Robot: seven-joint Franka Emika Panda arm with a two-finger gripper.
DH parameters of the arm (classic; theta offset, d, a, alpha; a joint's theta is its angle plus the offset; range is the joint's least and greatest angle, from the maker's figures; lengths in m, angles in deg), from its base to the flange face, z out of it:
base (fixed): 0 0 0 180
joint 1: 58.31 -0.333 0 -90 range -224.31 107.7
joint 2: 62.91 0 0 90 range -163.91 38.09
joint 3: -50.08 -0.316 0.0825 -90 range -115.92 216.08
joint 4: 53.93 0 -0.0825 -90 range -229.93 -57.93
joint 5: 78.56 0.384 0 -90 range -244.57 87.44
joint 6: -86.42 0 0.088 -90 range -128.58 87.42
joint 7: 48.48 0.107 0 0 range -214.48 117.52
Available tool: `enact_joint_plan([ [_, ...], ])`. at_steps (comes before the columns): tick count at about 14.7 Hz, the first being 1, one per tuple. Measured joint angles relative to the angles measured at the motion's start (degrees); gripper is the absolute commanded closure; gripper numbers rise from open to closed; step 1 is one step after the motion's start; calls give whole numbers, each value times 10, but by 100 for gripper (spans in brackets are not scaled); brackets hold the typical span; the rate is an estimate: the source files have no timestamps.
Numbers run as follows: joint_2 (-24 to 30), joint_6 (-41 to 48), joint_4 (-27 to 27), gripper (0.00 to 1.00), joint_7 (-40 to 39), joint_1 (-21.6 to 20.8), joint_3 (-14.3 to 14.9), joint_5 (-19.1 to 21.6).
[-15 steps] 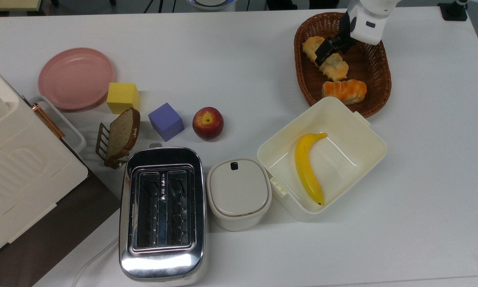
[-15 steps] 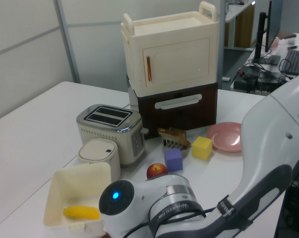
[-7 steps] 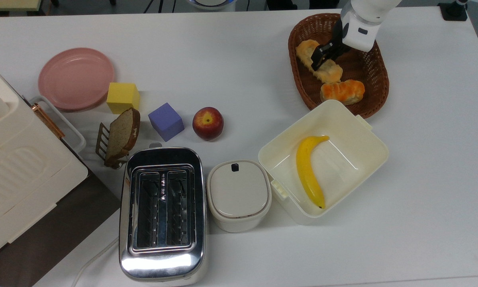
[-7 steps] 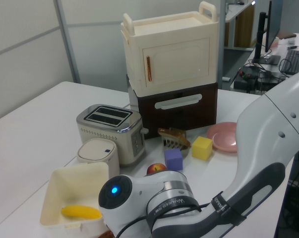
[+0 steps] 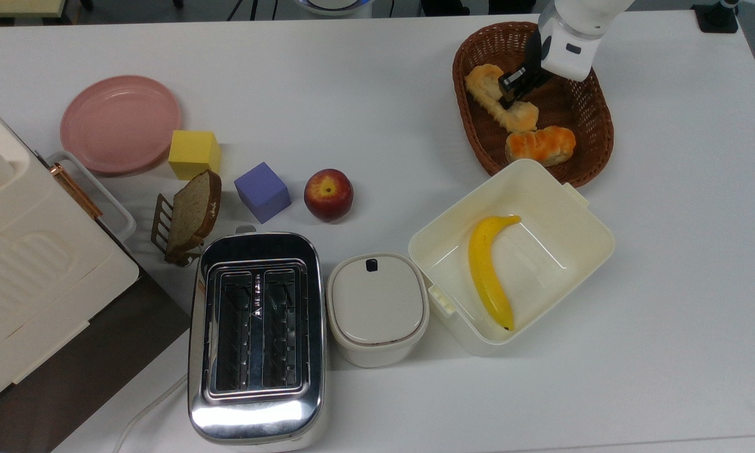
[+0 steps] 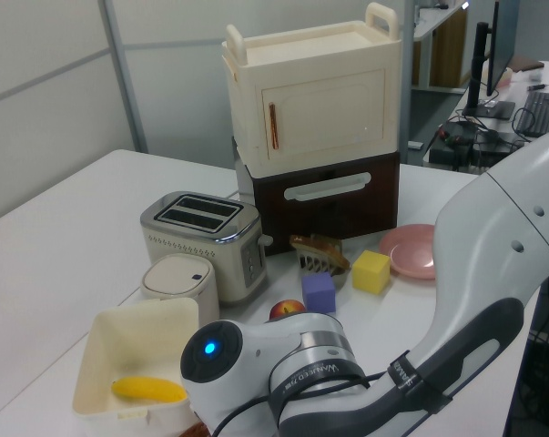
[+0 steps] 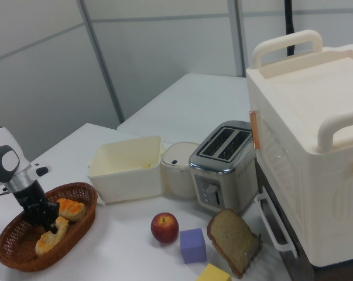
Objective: Put the bread on the table
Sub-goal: 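Lower the open gripper onto the long pale roll and close it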
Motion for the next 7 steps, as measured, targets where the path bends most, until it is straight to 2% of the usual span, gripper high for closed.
enact_joint_plan([
  [4,6,0,8,100,15,-1,0,-2],
  [7,35,1,26,100,33,-8,-1,-9],
])
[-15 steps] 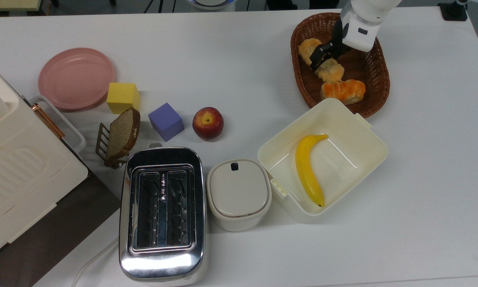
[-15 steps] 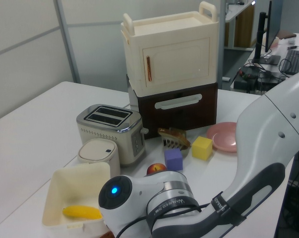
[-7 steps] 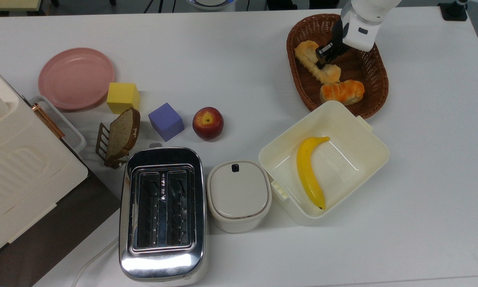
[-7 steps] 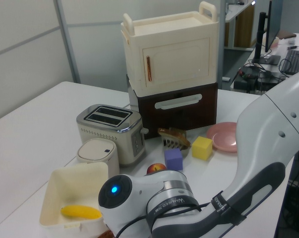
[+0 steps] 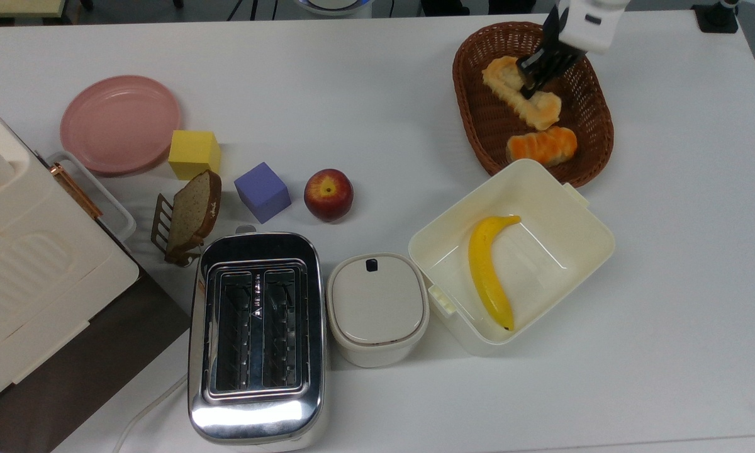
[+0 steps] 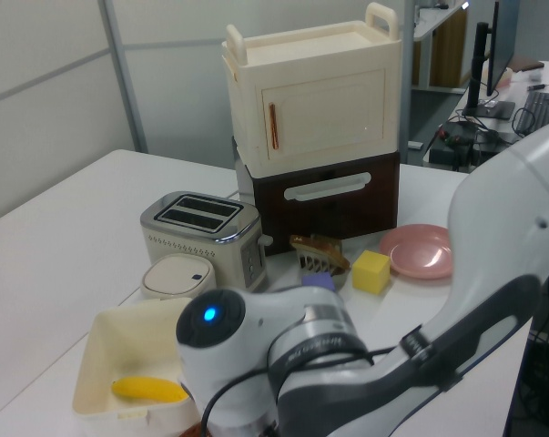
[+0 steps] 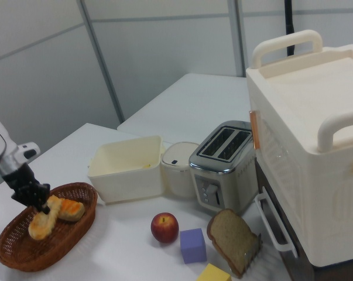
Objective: Put the bread on the table
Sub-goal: 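Lower the open gripper onto the long pale roll and close it, then lift the pale roll out of the basket and carry it beside the apple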
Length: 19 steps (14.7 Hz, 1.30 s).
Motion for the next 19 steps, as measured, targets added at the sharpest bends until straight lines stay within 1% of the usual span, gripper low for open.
enact_joint_plan([
  [2,27,13,5,100,11,-8,0,-11],
  [5,50,26,11,100,39,-20,-1,-31],
  [8,66,30,19,100,50,-10,3,-33],
  [10,78,31,23,100,50,22,8,-34],
  [14,100,31,35,100,43,120,13,-34],
  [15,103,32,35,100,37,137,13,-34],
  [17,103,34,31,100,36,156,13,-34],
  [19,101,35,20,100,36,158,13,-34],
])
